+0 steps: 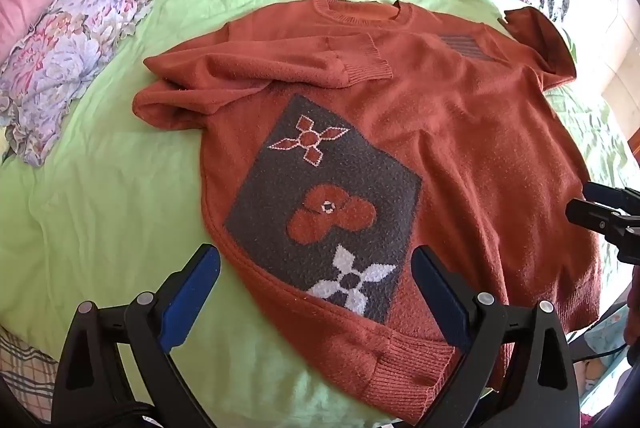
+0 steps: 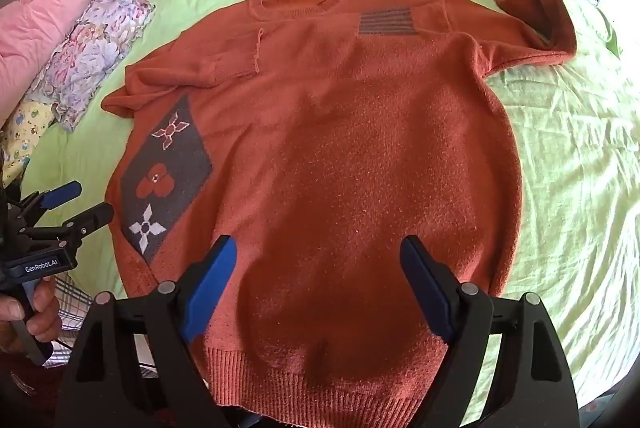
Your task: Fold small clothes
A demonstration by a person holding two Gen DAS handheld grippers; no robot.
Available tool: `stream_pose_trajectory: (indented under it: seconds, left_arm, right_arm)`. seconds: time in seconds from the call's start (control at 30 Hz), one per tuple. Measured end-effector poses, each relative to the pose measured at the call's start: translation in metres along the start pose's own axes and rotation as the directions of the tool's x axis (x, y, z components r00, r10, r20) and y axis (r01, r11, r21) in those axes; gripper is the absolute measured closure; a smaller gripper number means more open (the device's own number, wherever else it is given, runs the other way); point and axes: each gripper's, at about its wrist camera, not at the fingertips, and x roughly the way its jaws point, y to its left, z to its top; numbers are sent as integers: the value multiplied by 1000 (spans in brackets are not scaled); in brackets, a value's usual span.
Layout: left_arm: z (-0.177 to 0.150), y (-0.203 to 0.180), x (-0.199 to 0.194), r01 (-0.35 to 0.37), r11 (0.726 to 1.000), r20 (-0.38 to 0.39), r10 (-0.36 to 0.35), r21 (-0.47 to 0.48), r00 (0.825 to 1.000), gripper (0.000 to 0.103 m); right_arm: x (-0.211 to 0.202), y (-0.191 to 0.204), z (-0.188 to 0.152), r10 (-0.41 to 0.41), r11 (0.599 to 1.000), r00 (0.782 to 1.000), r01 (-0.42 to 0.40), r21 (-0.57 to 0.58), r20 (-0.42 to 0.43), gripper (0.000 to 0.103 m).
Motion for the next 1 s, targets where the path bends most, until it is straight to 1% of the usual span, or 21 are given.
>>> stream_pose_trajectory:
  seconds: [0.3,0.43,0.7,0.83,0.87,1.0]
  left_arm:
    - [-1,3,3,4,1000,3,-4,4,1000,6]
    - [-4,6,-2,7,1000,7,-7,-3,1000,6]
    - [3,3,-1,9,1000,24,-9,-11,1000,6]
    - [4,2,0,-9,1000,1,9,-1,1000,6]
    - [4,1,1,-17,1000,-21,17,3,1000,6]
    - [5,1,2,-14,1000,-30,14,3,999,6]
  right_arm:
    - [-3,1,3,2,1000,1000,-2,1,8,19]
    - [-5,1,4,0,1000,1000,0,3,10,19]
    - [-4,0,8,7,1000,1000,-7,3,23,19]
    - [-4,1,10,5,1000,1000,-5,2,8,19]
    - [-3,1,9,4,1000,1000,-4,2,10,19]
    - [-3,2,10,2,1000,1000,-2,4,3,19]
